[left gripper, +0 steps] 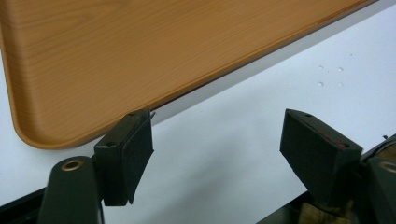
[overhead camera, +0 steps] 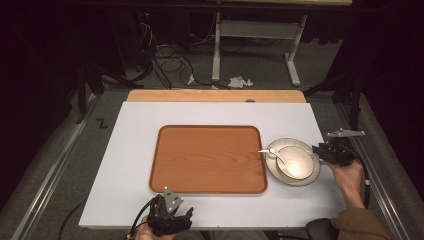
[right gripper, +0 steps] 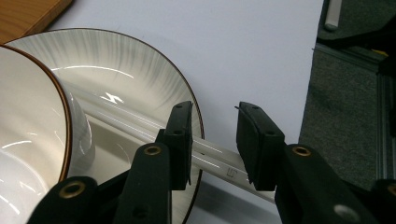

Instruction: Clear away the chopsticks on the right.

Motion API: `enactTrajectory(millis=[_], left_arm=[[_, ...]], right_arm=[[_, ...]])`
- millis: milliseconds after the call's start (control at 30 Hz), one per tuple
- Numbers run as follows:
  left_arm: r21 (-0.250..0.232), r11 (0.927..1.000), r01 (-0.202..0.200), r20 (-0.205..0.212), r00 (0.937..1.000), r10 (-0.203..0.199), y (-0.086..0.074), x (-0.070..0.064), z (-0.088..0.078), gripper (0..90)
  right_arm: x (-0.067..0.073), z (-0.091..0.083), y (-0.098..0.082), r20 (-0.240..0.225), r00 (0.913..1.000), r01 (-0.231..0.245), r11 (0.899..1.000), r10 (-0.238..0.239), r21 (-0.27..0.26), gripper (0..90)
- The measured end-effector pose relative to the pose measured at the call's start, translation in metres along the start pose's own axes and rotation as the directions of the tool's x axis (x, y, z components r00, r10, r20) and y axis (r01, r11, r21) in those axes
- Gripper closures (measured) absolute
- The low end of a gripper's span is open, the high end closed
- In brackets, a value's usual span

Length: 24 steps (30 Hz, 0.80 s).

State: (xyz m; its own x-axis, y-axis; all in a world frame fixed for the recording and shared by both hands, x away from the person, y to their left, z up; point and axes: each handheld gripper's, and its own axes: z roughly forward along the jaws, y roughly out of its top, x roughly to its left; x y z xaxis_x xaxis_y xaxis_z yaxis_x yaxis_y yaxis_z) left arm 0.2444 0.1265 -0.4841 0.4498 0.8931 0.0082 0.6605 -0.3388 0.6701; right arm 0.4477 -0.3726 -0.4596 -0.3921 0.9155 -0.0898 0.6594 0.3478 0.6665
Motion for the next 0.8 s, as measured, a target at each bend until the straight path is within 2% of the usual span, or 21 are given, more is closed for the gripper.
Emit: enactTrajectory(millis=[300,600,800], left_arm=[[0.004,1.0,-0.006,0.005,1.0,0.006,0.0001,-0.0005,0.0006,25.5],[0.001,1.0,-0.002,0.008,1.0,0.002,0.0004,-0.0003,0.0001,25.5],[-0.001,1.0,0.0,0.005,1.0,0.0,0.0004,-0.0002,-0.0001,25.5]], right_arm=[[-0.002,0.002,0.0014,-0.04,0.9992,-0.007,1.0,0.008,0.027,66.2],[0.0011,0.0044,0.0038,-0.074,0.9971,0.021,0.999,-0.017,0.049,69.0],[0.0038,0.0063,0.0041,-0.113,0.9929,0.047,0.997,-0.04,0.067,73.9]])
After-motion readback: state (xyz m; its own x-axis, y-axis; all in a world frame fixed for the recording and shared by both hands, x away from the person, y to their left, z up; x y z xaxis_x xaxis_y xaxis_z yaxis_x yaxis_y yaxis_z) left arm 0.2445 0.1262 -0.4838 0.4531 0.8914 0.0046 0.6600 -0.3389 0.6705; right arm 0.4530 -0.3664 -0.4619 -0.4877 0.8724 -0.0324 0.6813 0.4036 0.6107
